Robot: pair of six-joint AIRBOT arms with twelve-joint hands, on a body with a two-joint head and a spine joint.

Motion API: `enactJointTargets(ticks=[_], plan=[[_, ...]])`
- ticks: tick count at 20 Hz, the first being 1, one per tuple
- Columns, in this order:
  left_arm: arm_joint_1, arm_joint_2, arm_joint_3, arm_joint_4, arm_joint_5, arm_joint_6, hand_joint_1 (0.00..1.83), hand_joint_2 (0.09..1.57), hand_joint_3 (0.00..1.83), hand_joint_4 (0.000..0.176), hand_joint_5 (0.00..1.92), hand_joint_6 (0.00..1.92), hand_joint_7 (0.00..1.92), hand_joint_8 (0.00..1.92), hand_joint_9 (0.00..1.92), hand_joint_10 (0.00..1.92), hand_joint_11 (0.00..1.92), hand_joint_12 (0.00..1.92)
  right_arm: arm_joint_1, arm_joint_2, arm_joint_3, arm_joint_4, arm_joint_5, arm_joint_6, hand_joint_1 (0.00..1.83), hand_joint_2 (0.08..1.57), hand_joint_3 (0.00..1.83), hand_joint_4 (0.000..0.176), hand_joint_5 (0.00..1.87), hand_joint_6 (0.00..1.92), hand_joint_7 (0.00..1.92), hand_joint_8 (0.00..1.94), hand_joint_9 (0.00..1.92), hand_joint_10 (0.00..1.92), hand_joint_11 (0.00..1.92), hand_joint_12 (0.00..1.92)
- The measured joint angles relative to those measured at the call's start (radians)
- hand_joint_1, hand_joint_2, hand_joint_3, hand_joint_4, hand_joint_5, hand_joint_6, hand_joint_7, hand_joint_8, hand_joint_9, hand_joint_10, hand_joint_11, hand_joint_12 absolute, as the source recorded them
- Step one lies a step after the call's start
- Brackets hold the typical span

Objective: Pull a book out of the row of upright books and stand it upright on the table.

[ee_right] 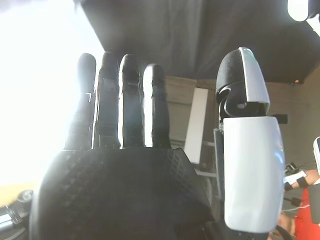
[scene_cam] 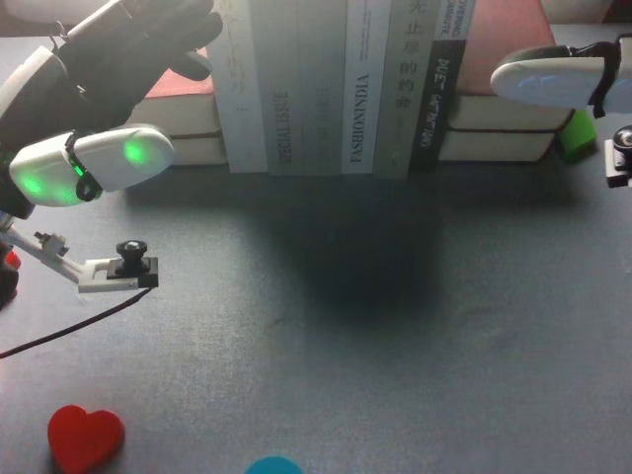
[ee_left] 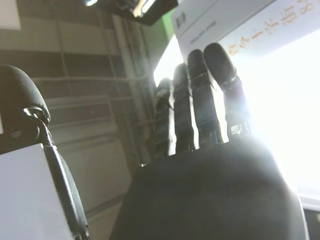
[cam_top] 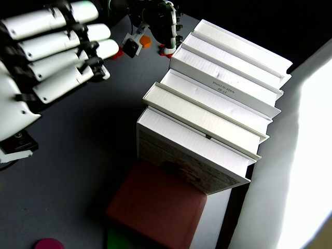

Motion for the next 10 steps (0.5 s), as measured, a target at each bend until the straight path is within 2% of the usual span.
enactJointTargets(ticks=[1, 3, 4, 5, 6, 7, 8, 9, 10], plan=[[0.000, 0.002, -0.001, 0.000, 0.000, 0.000, 0.91, 0.82, 0.00, 0.028, 0.30, 0.01, 0.35, 0.01, 0.38, 0.05, 0.00, 1.44, 0.011, -0.001, 0.009, -0.013, -0.026, -0.001, 0.77, 1.09, 0.01, 0.053, 0.55, 0.04, 0.26, 0.00, 0.17, 0.00, 0.00, 1.45], [0.000, 0.015, -0.008, 0.006, -0.001, 0.000, 0.89, 0.85, 0.01, 0.016, 0.29, 0.01, 0.36, 0.01, 0.38, 0.05, 0.00, 1.43, 0.029, -0.005, 0.027, -0.011, -0.060, 0.000, 0.82, 1.11, 0.01, 0.018, 0.69, 0.07, 0.21, 0.00, 0.11, 0.00, 0.00, 1.52], [0.000, 0.018, -0.008, 0.004, -0.002, 0.000, 0.91, 0.86, 0.01, 0.024, 0.30, 0.01, 0.35, 0.01, 0.38, 0.05, 0.00, 1.40, 0.042, -0.009, 0.040, -0.011, -0.072, -0.001, 0.87, 1.10, 0.01, 0.000, 0.79, 0.09, 0.18, 0.00, 0.11, 0.00, 0.00, 1.48], [0.000, 0.019, -0.008, 0.000, -0.001, 0.000, 0.91, 0.86, 0.01, 0.026, 0.32, 0.01, 0.36, 0.01, 0.39, 0.04, 0.00, 1.43, 0.046, -0.011, 0.047, -0.002, -0.080, -0.001, 0.94, 1.10, 0.00, 0.000, 0.86, 0.10, 0.15, 0.00, 0.10, 0.00, 0.00, 1.37], [0.000, 0.027, -0.016, 0.002, 0.000, 0.000, 0.92, 0.86, 0.01, 0.032, 0.32, 0.01, 0.37, 0.01, 0.38, 0.04, 0.00, 1.43, 0.057, -0.016, 0.058, -0.012, -0.100, -0.002, 0.96, 1.09, 0.00, 0.000, 0.90, 0.08, 0.13, 0.00, 0.07, 0.00, 0.00, 1.22], [0.000, 0.030, -0.016, 0.009, 0.000, 0.000, 0.91, 0.86, 0.01, 0.031, 0.32, 0.01, 0.37, 0.01, 0.38, 0.04, 0.00, 1.41, 0.067, -0.019, 0.066, -0.019, -0.116, -0.002, 0.97, 1.09, 0.00, 0.000, 0.90, 0.06, 0.11, 0.00, 0.03, 0.01, 0.00, 0.95], [0.000, 0.033, -0.021, 0.008, -0.002, 0.000, 0.91, 0.85, 0.00, 0.030, 0.32, 0.01, 0.37, 0.01, 0.36, 0.03, 0.00, 1.40, 0.076, -0.023, 0.073, -0.023, -0.131, -0.002, 0.99, 1.08, 0.00, 0.000, 0.89, 0.03, 0.07, 0.00, 0.00, 0.00, 0.00, 0.28], [0.000, 0.034, -0.023, 0.008, -0.001, 0.000, 0.91, 0.84, 0.00, 0.034, 0.33, 0.01, 0.37, 0.00, 0.36, 0.03, 0.00, 1.40, 0.090, -0.026, 0.083, -0.025, -0.145, -0.005, 0.98, 1.08, 0.00, 0.000, 0.89, 0.02, 0.05, 0.01, 0.00, 0.00, 0.00, 0.06], [-0.001, 0.035, -0.023, 0.013, 0.000, 0.000, 0.91, 0.84, 0.00, 0.034, 0.34, 0.01, 0.38, 0.01, 0.36, 0.03, 0.00, 1.44, 0.106, -0.027, 0.092, -0.031, -0.159, -0.013, 0.94, 1.09, 0.00, 0.005, 0.89, 0.02, 0.03, 0.00, 0.00, 0.00, 0.00, 0.01]])
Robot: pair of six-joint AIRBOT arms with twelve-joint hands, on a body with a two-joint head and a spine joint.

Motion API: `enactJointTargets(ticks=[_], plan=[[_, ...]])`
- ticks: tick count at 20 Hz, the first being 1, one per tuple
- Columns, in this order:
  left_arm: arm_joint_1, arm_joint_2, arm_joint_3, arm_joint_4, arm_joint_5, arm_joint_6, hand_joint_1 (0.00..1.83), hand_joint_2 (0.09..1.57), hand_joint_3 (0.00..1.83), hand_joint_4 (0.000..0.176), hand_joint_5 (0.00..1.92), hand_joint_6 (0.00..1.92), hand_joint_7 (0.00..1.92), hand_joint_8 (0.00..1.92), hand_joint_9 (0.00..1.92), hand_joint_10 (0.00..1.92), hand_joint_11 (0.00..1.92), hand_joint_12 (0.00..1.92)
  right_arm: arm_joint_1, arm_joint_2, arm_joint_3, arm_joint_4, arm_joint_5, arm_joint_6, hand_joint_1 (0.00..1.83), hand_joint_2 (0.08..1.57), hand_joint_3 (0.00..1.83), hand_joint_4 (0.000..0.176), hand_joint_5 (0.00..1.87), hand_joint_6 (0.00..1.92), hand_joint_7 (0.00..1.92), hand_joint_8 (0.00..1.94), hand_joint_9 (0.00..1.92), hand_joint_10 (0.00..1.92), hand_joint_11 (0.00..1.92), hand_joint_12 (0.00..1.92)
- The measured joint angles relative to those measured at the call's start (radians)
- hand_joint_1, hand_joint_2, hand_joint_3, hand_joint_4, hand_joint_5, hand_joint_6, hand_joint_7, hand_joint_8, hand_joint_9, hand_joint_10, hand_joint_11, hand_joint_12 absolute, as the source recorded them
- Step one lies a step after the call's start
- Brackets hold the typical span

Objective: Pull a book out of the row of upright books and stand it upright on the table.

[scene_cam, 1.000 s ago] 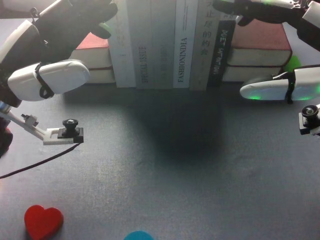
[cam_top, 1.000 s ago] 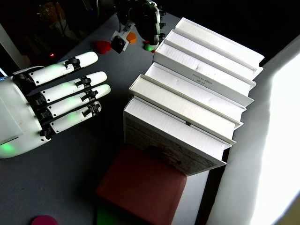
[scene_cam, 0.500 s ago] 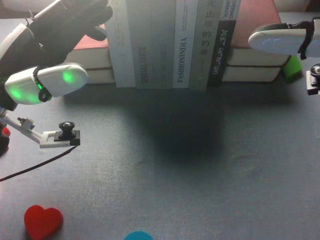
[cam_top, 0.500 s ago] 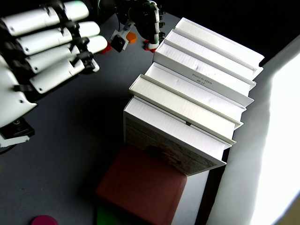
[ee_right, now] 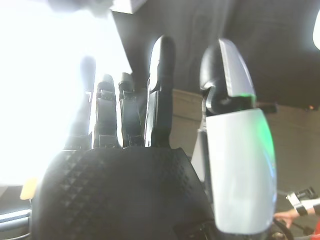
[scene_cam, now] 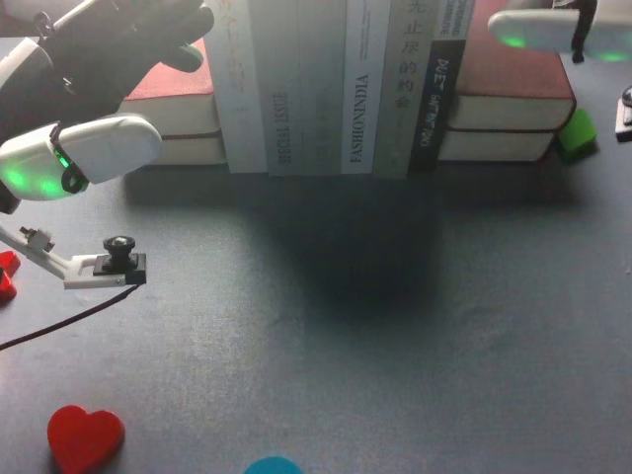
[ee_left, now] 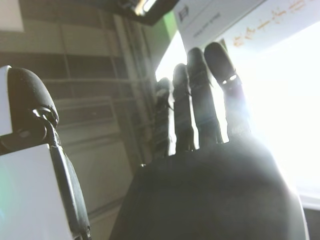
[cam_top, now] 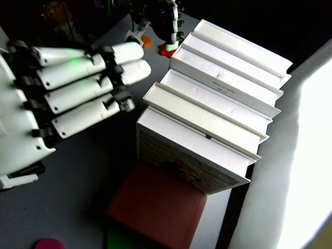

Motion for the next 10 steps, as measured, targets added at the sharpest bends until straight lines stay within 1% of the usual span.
enactJointTargets(ticks=[1, 2, 3, 4, 5, 6, 7, 8, 9, 10], plan=[[-0.001, 0.004, -0.006, 0.001, 0.002, 0.001, 0.90, 0.83, 0.00, 0.033, 0.33, 0.01, 0.35, 0.00, 0.35, 0.02, 0.00, 1.42, 0.012, 0.000, 0.002, 0.001, -0.006, -0.006, 0.93, 1.08, 0.00, 0.045, 0.88, 0.02, 0.01, 0.00, 0.00, 0.00, 0.00, 0.00], [-0.005, 0.007, -0.009, 0.003, 0.001, 0.000, 0.89, 0.83, 0.00, 0.035, 0.32, 0.00, 0.34, 0.00, 0.34, 0.01, 0.00, 1.40, 0.022, -0.001, 0.010, -0.002, -0.013, -0.010, 0.92, 1.08, 0.00, 0.067, 0.87, 0.01, 0.00, 0.00, 0.00, 0.00, 0.00, 0.00], [-0.010, 0.011, -0.013, 0.006, 0.000, 0.000, 0.89, 0.83, 0.00, 0.035, 0.31, 0.00, 0.33, 0.00, 0.33, 0.01, 0.00, 1.36, 0.038, -0.001, 0.016, -0.002, -0.027, -0.018, 0.92, 1.09, 0.01, 0.054, 0.84, 0.00, 0.01, 0.00, 0.00, 0.00, 0.00, 0.00], [-0.010, 0.013, -0.013, 0.006, -0.003, 0.000, 0.88, 0.82, 0.00, 0.027, 0.32, 0.00, 0.33, 0.00, 0.35, 0.02, 0.00, 1.36, 0.049, -0.001, 0.020, -0.002, -0.035, -0.028, 0.91, 1.09, 0.00, 0.041, 0.81, 0.00, 0.01, 0.00, 0.00, 0.00, 0.00, 0.00], [-0.010, 0.013, -0.014, 0.000, -0.003, 0.000, 0.88, 0.82, 0.00, 0.025, 0.31, 0.00, 0.32, 0.00, 0.35, 0.02, 0.00, 1.35, 0.058, -0.002, 0.027, -0.002, -0.043, -0.038, 0.90, 1.11, 0.02, 0.019, 0.80, 0.00, 0.00, 0.00, 0.00, 0.00, 0.00, 0.00], [-0.010, 0.013, -0.014, -0.001, -0.002, 0.000, 0.89, 0.82, 0.00, 0.027, 0.31, 0.00, 0.31, 0.00, 0.34, 0.01, 0.00, 1.35, 0.062, -0.005, 0.034, 0.002, -0.050, -0.039, 0.88, 1.12, 0.02, 0.006, 0.77, 0.00, 0.00, 0.00, 0.00, 0.00, 0.00, 0.00], [-0.010, 0.013, -0.014, -0.004, -0.005, 0.000, 0.91, 0.84, 0.00, 0.034, 0.33, 0.01, 0.31, 0.00, 0.36, 0.02, 0.00, 1.38, 0.069, -0.013, 0.043, 0.010, -0.064, -0.042, 0.86, 1.11, 0.01, 0.011, 0.76, 0.00, 0.00, 0.00, 0.00, 0.00, 0.00, 0.00], [-0.010, 0.013, -0.019, -0.008, -0.005, 0.001, 0.92, 0.85, 0.01, 0.036, 0.34, 0.01, 0.32, 0.01, 0.38, 0.02, 0.00, 1.38, 0.072, -0.018, 0.048, 0.010, -0.066, -0.041, 0.87, 1.11, 0.01, 0.007, 0.75, 0.00, 0.00, 0.00, 0.00, 0.00, 0.00, 0.00], [-0.010, 0.013, -0.023, -0.013, -0.009, 0.000, 0.93, 0.86, 0.01, 0.028, 0.34, 0.01, 0.32, 0.01, 0.39, 0.03, 0.00, 1.38, 0.079, -0.024, 0.053, 0.011, -0.070, -0.041, 0.83, 1.12, 0.01, 0.012, 0.73, 0.00, 0.00, 0.00, 0.00, 0.00, 0.00, 0.00], [-0.010, 0.013, -0.023, -0.007, -0.011, 0.000, 0.94, 0.86, 0.01, 0.022, 0.34, 0.01, 0.31, 0.00, 0.38, 0.03, 0.00, 1.38, 0.087, -0.036, 0.065, 0.019, -0.071, -0.042, 0.79, 1.12, 0.01, 0.048, 0.72, 0.00, 0.00, 0.00, 0.00, 0.00, 0.00, 0.00]])
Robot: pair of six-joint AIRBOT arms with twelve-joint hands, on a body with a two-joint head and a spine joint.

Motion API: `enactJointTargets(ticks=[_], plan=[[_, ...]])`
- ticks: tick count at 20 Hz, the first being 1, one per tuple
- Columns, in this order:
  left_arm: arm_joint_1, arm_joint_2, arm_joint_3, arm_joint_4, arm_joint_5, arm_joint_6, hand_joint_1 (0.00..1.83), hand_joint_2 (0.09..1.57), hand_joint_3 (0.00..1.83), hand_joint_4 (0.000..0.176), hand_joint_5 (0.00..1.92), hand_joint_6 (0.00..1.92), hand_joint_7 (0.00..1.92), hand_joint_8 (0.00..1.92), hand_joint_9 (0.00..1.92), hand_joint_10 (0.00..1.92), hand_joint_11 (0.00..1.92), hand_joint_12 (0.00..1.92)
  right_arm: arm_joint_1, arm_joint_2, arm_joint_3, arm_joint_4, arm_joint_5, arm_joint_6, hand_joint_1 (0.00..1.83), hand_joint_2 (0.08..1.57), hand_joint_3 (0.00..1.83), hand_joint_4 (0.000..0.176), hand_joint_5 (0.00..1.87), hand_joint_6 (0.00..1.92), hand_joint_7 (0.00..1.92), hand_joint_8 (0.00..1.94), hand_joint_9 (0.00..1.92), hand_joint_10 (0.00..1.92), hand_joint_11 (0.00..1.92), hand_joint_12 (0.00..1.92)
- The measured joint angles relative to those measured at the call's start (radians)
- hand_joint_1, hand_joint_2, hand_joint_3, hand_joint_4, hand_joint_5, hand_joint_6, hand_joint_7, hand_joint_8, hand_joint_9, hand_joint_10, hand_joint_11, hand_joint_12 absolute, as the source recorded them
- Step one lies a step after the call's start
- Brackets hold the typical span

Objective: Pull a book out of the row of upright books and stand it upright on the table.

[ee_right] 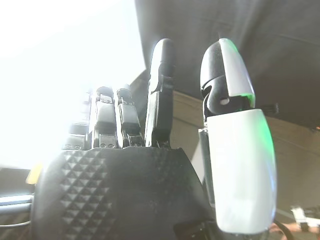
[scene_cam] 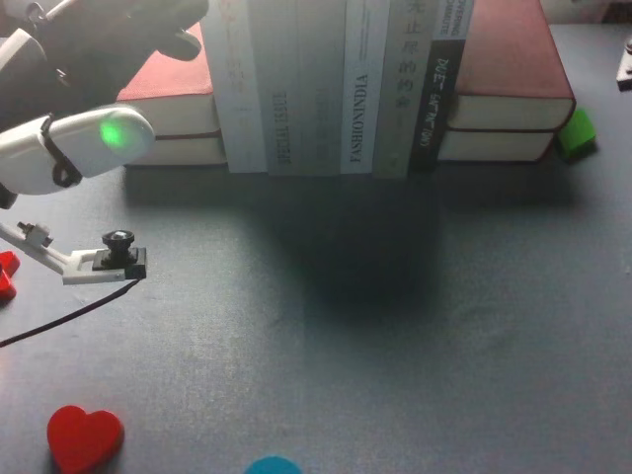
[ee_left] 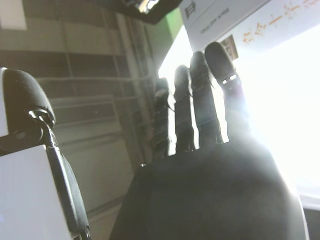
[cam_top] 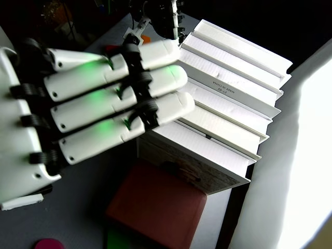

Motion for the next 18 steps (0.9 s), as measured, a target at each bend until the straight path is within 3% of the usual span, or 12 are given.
enactJointTargets(ticks=[2, 5, 7, 9, 10, 12, 13, 14, 15, 16, 17, 18], plan=[[0.000, 0.000, -0.001, 0.000, -0.005, 0.000, 0.94, 0.88, 0.02, 0.030, 0.33, 0.00, 0.29, 0.00, 0.36, 0.01, 0.00, 1.38, 0.003, -0.013, 0.014, 0.021, -0.003, -0.002, 0.78, 1.13, 0.02, 0.043, 0.71, 0.00, 0.00, 0.00, 0.00, 0.00, 0.00, 0.00], [0.000, 0.000, -0.001, -0.006, -0.008, 0.000, 0.96, 0.87, 0.01, 0.025, 0.34, 0.01, 0.31, 0.01, 0.38, 0.02, 0.00, 1.39, 0.003, -0.023, 0.022, 0.034, -0.004, -0.012, 0.74, 1.12, 0.01, 0.078, 0.71, 0.00, 0.00, 0.00, 0.00, 0.00, 0.00, 0.00], [0.000, 0.000, -0.002, -0.003, -0.011, 0.000, 0.95, 0.88, 0.01, 0.037, 0.35, 0.01, 0.35, 0.02, 0.40, 0.03, 0.00, 1.39, 0.003, -0.037, 0.039, 0.040, -0.004, -0.013, 0.79, 1.13, 0.01, 0.051, 0.70, 0.00, 0.00, 0.00, 0.00, 0.00, 0.00, 0.00], [0.000, 0.000, -0.002, -0.003, -0.011, 0.000, 0.94, 0.87, 0.00, 0.045, 0.36, 0.01, 0.34, 0.01, 0.39, 0.02, 0.00, 1.35, 0.006, -0.053, 0.053, 0.041, -0.012, -0.014, 0.86, 1.15, 0.02, 0.057, 0.70, 0.00, 0.00, 0.00, 0.00, 0.00, 0.00, 0.00], [0.000, 0.000, -0.002, -0.005, -0.012, 0.000, 0.93, 0.84, 0.00, 0.042, 0.36, 0.01, 0.33, 0.00, 0.39, 0.01, 0.00, 1.32, 0.018, -0.064, 0.063, 0.037, -0.025, -0.015, 0.85, 1.15, 0.02, 0.066, 0.69, 0.00, 0.00, 0.00, 0.00, 0.00, 0.00, 0.00], [0.000, 0.000, -0.002, -0.003, -0.013, 0.000, 0.90, 0.83, 0.00, 0.010, 0.30, 0.00, 0.26, 0.00, 0.36, 0.00, 0.00, 1.32, 0.024, -0.084, 0.076, 0.044, -0.034, -0.015, 0.84, 1.16, 0.02, 0.050, 0.67, 0.00, 0.00, 0.00, 0.00, 0.00, 0.00, 0.00], [0.000, 0.000, -0.002, -0.004, -0.012, 0.000, 0.88, 0.85, 0.00, 0.003, 0.28, 0.00, 0.27, 0.00, 0.36, 0.00, 0.00, 1.28, 0.024, -0.093, 0.084, 0.042, -0.035, -0.015, 0.83, 1.15, 0.02, 0.064, 0.67, 0.00, 0.00, 0.00, 0.00, 0.00, 0.00, 0.00], [0.000, 0.000, -0.002, -0.006, -0.012, 0.000, 0.88, 0.86, 0.00, 0.020, 0.29, 0.00, 0.28, 0.00, 0.36, 0.00, 0.00, 1.24, 0.024, -0.106, 0.094, 0.045, -0.039, -0.015, 0.81, 1.16, 0.02, 0.056, 0.64, 0.00, 0.00, 0.00, 0.00, 0.00, 0.00, 0.00], [0.000, 0.000, -0.002, -0.006, -0.013, 0.000, 0.91, 0.85, 0.00, 0.023, 0.30, 0.01, 0.27, 0.00, 0.36, 0.00, 0.00, 1.23, 0.024, -0.121, 0.105, 0.044, -0.045, -0.014, 0.79, 1.16, 0.02, 0.071, 0.65, 0.01, 0.00, 0.00, 0.00, 0.00, 0.00, 0.00], [0.000, 0.000, -0.002, -0.005, -0.013, 0.000, 0.91, 0.84, 0.00, 0.023, 0.31, 0.01, 0.26, 0.00, 0.36, 0.00, 0.00, 1.23, 0.024, -0.136, 0.117, 0.043, -0.050, -0.011, 0.77, 1.16, 0.01, 0.115, 0.65, 0.01, 0.00, 0.00, 0.00, 0.00, 0.00, 0.00], [0.000, 0.000, -0.002, -0.003, -0.013, 0.000, 0.91, 0.84, 0.00, 0.021, 0.31, 0.01, 0.27, 0.00, 0.36, 0.00, 0.00, 1.23, 0.024, -0.152, 0.129, 0.044, -0.058, -0.005, 0.79, 1.15, 0.01, 0.113, 0.66, 0.01, 0.00, 0.00, 0.00, 0.00, 0.00, 0.00], [0.000, 0.000, -0.002, -0.002, -0.013, 0.000, 0.91, 0.84, 0.00, 0.028, 0.32, 0.01, 0.28, 0.00, 0.36, 0.00, 0.00, 1.25, 0.024, -0.162, 0.135, 0.043, -0.064, -0.002, 0.82, 1.17, 0.02, 0.094, 0.65, 0.01, 0.00, 0.00, 0.00, 0.00, 0.00, 0.00]])
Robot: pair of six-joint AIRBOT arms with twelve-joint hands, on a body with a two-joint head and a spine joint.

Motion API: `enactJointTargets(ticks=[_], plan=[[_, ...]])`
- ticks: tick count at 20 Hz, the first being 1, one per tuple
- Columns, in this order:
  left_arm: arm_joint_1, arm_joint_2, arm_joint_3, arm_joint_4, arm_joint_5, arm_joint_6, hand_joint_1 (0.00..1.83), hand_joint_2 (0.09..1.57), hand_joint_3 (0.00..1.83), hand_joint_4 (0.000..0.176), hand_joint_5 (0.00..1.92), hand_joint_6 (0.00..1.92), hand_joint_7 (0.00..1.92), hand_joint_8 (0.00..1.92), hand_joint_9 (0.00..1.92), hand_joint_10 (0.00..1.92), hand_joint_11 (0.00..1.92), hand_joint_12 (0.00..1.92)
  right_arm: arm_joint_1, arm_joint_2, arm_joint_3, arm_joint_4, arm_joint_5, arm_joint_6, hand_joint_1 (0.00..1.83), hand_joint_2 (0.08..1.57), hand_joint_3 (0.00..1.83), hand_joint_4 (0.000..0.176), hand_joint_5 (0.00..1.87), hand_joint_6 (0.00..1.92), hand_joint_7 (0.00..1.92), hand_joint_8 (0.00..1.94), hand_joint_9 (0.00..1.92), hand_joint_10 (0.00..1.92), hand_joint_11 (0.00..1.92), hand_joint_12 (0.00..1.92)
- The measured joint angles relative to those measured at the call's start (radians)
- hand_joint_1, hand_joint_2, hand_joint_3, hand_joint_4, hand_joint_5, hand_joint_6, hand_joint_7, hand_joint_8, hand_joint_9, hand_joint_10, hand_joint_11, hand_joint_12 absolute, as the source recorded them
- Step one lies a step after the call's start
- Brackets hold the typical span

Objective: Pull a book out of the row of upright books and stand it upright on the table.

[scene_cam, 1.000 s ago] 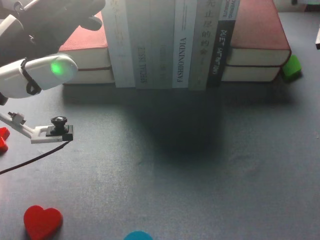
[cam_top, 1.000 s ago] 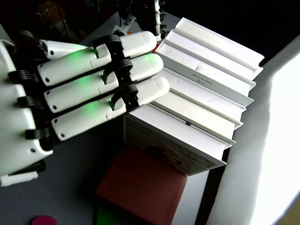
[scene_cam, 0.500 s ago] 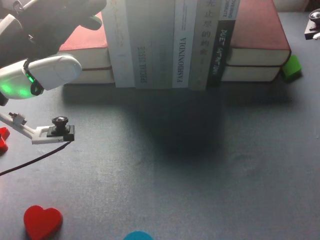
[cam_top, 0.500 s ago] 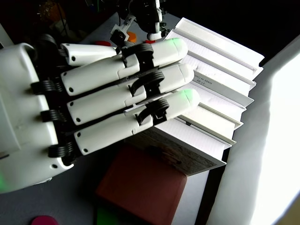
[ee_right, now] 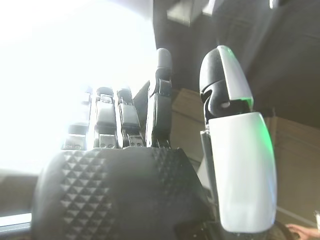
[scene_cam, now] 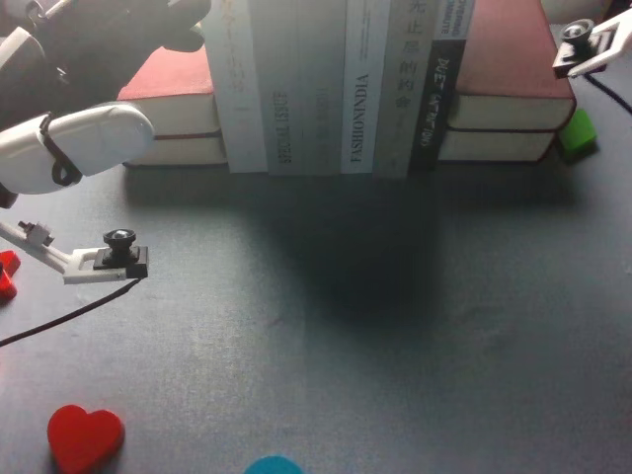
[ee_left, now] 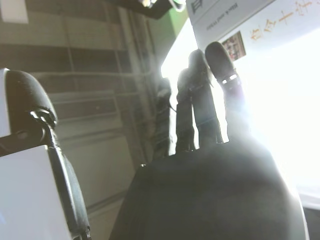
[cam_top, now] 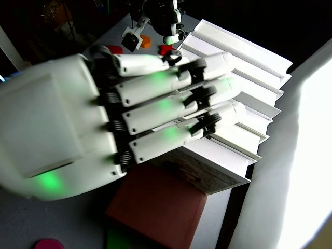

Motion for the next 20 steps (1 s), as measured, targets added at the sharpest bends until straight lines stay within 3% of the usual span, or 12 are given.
enactJointTargets(ticks=[2, 4, 6, 7, 8, 9, 10, 12, 13, 18, 19, 20], plan=[[-0.002, 0.000, 0.001, -0.001, 0.000, 0.000, 0.91, 0.83, 0.00, 0.040, 0.33, 0.01, 0.27, 0.00, 0.34, 0.00, 0.00, 1.24, 0.000, -0.017, 0.011, -0.015, -0.008, 0.002, 0.82, 1.19, 0.03, 0.124, 0.65, 0.01, 0.00, 0.00, 0.00, 0.00, 0.00, 0.00], [-0.008, -0.001, 0.005, 0.007, -0.001, 0.000, 0.90, 0.83, 0.00, 0.035, 0.33, 0.01, 0.27, 0.00, 0.35, 0.01, 0.00, 1.24, 0.000, -0.026, 0.020, -0.021, -0.016, 0.002, 0.82, 1.18, 0.02, 0.141, 0.65, 0.01, 0.00, 0.00, 0.00, 0.00, 0.00, 0.00], [-0.014, -0.001, 0.005, 0.015, -0.002, 0.000, 0.91, 0.84, 0.00, 0.043, 0.32, 0.01, 0.29, 0.01, 0.35, 0.01, 0.00, 1.24, 0.000, -0.026, 0.024, -0.020, -0.019, 0.002, 0.80, 1.19, 0.02, 0.122, 0.64, 0.00, 0.00, 0.00, 0.00, 0.00, 0.00, 0.00], [-0.015, -0.001, 0.005, 0.016, -0.003, 0.000, 0.92, 0.84, 0.00, 0.045, 0.33, 0.01, 0.29, 0.01, 0.35, 0.01, 0.00, 1.23, 0.000, -0.026, 0.024, -0.019, -0.020, 0.002, 0.77, 1.19, 0.03, 0.136, 0.64, 0.00, 0.00, 0.00, 0.00, 0.00, 0.00, 0.00], [-0.017, -0.001, 0.005, 0.018, -0.003, 0.000, 0.92, 0.85, 0.00, 0.037, 0.34, 0.01, 0.30, 0.01, 0.36, 0.01, 0.00, 1.23, 0.000, -0.026, 0.027, -0.017, -0.021, 0.002, 0.78, 1.20, 0.03, 0.118, 0.62, 0.00, 0.00, 0.00, 0.00, 0.00, 0.03, 0.02], [-0.017, -0.001, 0.005, 0.019, -0.005, 0.000, 0.93, 0.85, 0.00, 0.037, 0.35, 0.01, 0.31, 0.01, 0.37, 0.01, 0.00, 1.25, 0.000, -0.027, 0.031, -0.017, -0.023, 0.002, 0.76, 1.21, 0.03, 0.114, 0.61, 0.00, 0.00, 0.00, 0.00, 0.00, 0.04, 0.03], [-0.018, -0.001, 0.005, 0.021, -0.006, 0.000, 0.91, 0.84, 0.00, 0.048, 0.35, 0.01, 0.32, 0.01, 0.38, 0.01, 0.00, 1.27, 0.000, -0.033, 0.039, -0.014, -0.026, 0.002, 0.76, 1.22, 0.03, 0.133, 0.59, 0.00, 0.00, 0.00, 0.00, 0.00, 0.02, 0.02], [-0.024, -0.001, 0.005, 0.026, -0.006, 0.000, 0.88, 0.87, 0.01, 0.042, 0.33, 0.00, 0.31, 0.00, 0.38, 0.01, 0.00, 1.26, 0.000, -0.041, 0.047, -0.012, -0.030, 0.003, 0.88, 1.22, 0.03, 0.127, 0.56, 0.00, 0.00, 0.00, 0.00, 0.00, 0.01, 0.02], [-0.026, -0.001, 0.005, 0.026, -0.008, 0.000, 0.90, 0.86, 0.01, 0.030, 0.33, 0.00, 0.29, 0.00, 0.35, 0.00, 0.00, 1.24, 0.000, -0.043, 0.047, -0.013, -0.029, 0.005, 0.93, 1.21, 0.02, 0.092, 0.56, 0.00, 0.00, 0.00, 0.00, 0.00, 0.00, 0.00], [-0.026, -0.001, 0.005, 0.025, -0.014, 0.000, 0.95, 0.82, 0.00, 0.026, 0.34, 0.01, 0.29, 0.00, 0.35, 0.00, 0.00, 1.21, 0.000, -0.050, 0.056, -0.008, -0.019, 0.010, 0.88, 1.22, 0.02, 0.071, 0.52, 0.00, 0.00, 0.00, 0.00, 0.00, 0.00, 0.00], [-0.026, -0.001, 0.005, 0.026, -0.015, 0.000, 0.92, 0.85, 0.00, 0.035, 0.33, 0.00, 0.27, 0.00, 0.34, 0.00, 0.00, 1.17, 0.000, -0.051, 0.059, -0.006, -0.020, 0.010, 0.87, 1.21, 0.02, 0.083, 0.51, 0.00, 0.00, 0.00, 0.00, 0.00, 0.00, 0.00], [-0.026, -0.001, 0.005, 0.026, -0.015, 0.000, 0.92, 0.86, 0.01, 0.026, 0.32, 0.00, 0.27, 0.00, 0.33, 0.00, 0.00, 1.16, 0.000, -0.052, 0.059, -0.005, -0.023, 0.010, 0.86, 1.21, 0.01, 0.082, 0.51, 0.00, 0.00, 0.00, 0.00, 0.00, 0.00, 0.00]])
